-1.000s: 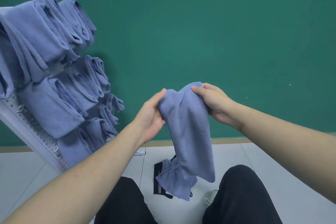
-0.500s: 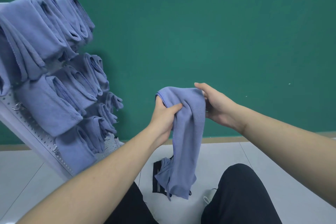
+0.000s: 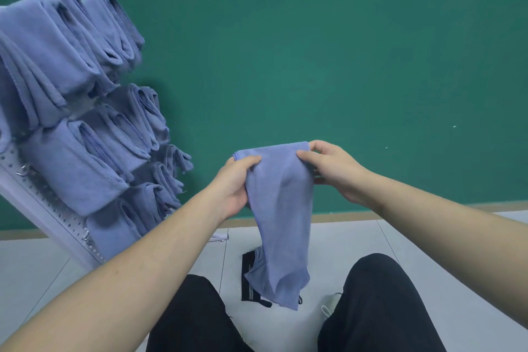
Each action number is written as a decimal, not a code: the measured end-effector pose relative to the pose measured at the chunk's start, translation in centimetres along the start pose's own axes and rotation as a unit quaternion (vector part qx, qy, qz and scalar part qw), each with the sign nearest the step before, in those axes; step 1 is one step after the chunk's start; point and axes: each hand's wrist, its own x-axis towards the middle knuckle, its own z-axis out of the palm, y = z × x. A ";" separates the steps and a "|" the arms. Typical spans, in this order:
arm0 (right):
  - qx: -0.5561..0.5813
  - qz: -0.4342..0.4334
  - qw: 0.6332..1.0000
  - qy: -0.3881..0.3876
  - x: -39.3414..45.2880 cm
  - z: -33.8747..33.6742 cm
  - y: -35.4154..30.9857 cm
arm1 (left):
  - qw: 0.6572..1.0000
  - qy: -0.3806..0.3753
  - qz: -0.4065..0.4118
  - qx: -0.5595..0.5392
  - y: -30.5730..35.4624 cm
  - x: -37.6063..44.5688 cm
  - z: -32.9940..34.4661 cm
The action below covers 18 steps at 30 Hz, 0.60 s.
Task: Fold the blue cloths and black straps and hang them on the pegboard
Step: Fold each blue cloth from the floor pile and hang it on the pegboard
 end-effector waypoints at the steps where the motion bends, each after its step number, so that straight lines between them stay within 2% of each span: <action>1: -0.001 0.000 1.000 0.013 0.1 0.1 0.0 | 0.999 -0.011 -0.024 0.028 -0.1 -0.1 -0.2; 3: -0.001 0.001 1.000 0.032 0.2 0.2 -0.2 | 0.996 -0.040 -0.055 0.052 -0.7 -0.2 -0.6; 6: -0.044 -0.003 0.998 0.056 0.7 0.1 -0.1 | 0.994 -0.084 -0.054 0.041 -1.9 -0.2 -0.7; 11: -0.083 0.044 0.994 0.058 0.9 -0.5 -0.1 | 1.000 -0.016 0.014 -0.015 -2.5 0.5 -0.3; 18: 0.034 0.109 0.993 0.000 0.4 -1.2 -0.4 | 0.999 -0.028 0.024 -0.013 -1.5 0.6 0.3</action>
